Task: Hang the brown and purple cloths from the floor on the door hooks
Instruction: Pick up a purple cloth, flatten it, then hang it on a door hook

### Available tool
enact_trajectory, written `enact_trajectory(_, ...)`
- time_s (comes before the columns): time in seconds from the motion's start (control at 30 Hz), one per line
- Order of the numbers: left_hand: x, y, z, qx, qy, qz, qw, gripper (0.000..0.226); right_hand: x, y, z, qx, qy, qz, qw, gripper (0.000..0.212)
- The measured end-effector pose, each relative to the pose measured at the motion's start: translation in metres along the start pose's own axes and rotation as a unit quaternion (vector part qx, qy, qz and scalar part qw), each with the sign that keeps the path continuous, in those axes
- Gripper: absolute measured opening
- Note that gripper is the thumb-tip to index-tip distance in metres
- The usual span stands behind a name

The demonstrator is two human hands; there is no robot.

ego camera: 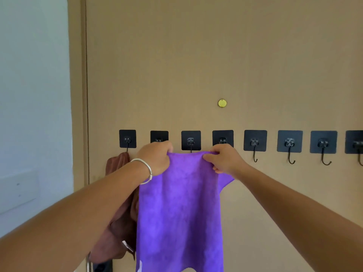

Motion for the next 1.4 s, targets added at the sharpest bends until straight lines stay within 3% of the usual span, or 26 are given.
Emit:
enact_trajectory(0.17,0.004,-0.008,-0.004,-0.020,-0.101,0.099,0.990,0.045,-0.003,0.005,-0.010,0.083,0.000,0.048,0.995,0.034)
enact_trajectory(0.3,0.010,-0.017,-0.007,-0.039,-0.186,0.025,0.981,0.068,-0.008,0.003,-0.010,0.130,-0.006,0.069,0.989,0.030)
enact_trajectory(0.47,0.008,-0.020,-0.020,-0.004,-0.154,-0.059,0.986,0.070,-0.016,-0.001,-0.013,0.150,-0.011,0.112,0.982,0.037)
enact_trajectory(0.57,0.005,-0.022,-0.024,0.022,-0.124,-0.046,0.991,0.064,-0.019,-0.004,-0.016,0.155,-0.019,0.138,0.978,0.035)
enact_trajectory(0.73,0.008,-0.036,-0.025,-0.016,-0.056,-0.034,0.998,0.040,-0.021,-0.016,-0.019,0.167,-0.007,0.212,0.963,0.023)
enact_trajectory(0.97,0.008,-0.045,-0.022,0.009,-0.005,0.017,1.000,0.022,-0.015,-0.033,-0.015,0.199,0.026,0.269,0.942,0.018)
enact_trajectory(1.1,0.014,-0.053,-0.016,0.022,-0.005,-0.032,0.999,0.025,-0.005,-0.044,-0.010,0.191,0.010,0.246,0.950,0.017)
enact_trajectory(1.23,0.017,-0.073,-0.012,-0.005,0.001,-0.007,1.000,0.026,0.008,-0.055,-0.002,0.186,-0.039,0.194,0.962,0.010)
enact_trajectory(1.4,0.028,-0.081,-0.002,-0.004,-0.021,-0.083,0.996,0.033,0.016,-0.076,0.014,0.192,-0.048,0.001,0.980,0.004)
Point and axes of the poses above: each hand's wrist, its own z-axis away from the middle knuckle, its own y-axis out of the back of the hand, x = y × z, the point moved 7 cm from there along -z, towards the middle knuckle, and after that the axes turned 1 degree about y, right-handed, at the moved point
